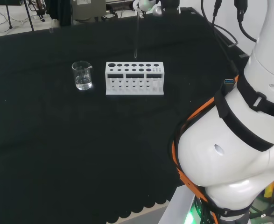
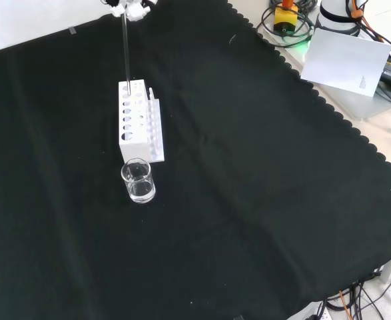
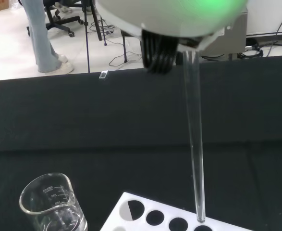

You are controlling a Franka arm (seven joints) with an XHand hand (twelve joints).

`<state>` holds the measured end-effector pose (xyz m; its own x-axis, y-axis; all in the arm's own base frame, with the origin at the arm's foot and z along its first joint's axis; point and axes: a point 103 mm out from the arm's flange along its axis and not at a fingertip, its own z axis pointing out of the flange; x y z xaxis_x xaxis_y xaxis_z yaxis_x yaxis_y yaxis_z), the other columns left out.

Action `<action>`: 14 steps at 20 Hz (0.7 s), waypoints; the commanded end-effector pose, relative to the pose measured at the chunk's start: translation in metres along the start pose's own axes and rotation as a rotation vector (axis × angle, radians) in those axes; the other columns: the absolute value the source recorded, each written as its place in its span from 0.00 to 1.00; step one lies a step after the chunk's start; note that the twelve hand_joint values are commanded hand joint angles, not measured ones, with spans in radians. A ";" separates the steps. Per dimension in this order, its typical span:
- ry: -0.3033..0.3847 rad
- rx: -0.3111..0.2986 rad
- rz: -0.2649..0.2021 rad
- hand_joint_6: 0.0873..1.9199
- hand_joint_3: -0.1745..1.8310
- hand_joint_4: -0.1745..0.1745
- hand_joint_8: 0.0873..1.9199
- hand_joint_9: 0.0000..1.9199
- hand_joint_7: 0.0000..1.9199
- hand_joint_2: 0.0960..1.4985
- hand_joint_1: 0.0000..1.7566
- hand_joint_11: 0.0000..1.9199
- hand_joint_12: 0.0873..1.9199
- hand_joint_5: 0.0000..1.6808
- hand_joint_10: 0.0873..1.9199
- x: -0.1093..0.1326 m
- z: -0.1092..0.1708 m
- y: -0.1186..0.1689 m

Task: Stir in the beaker to the left of the white test tube rack with the glass rod.

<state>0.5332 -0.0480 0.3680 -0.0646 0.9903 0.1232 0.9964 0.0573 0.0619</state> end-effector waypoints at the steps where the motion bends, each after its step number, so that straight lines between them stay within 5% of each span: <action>1: -0.011 0.008 -0.010 0.39 0.52 0.00 0.49 0.83 0.67 0.35 0.75 0.73 0.53 0.66 0.45 0.004 0.001 0.003; 6: -0.014 0.009 -0.018 0.38 0.52 0.00 0.49 0.83 0.67 0.35 0.75 0.73 0.53 0.67 0.45 0.009 -0.003 0.013; 14: -0.014 0.022 -0.100 0.38 0.52 0.00 0.49 0.83 0.67 0.35 0.75 0.73 0.53 0.67 0.45 0.049 -0.014 0.034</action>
<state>0.5534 -0.0293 0.3809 -0.1067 0.9891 0.1014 0.9930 0.1007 0.0622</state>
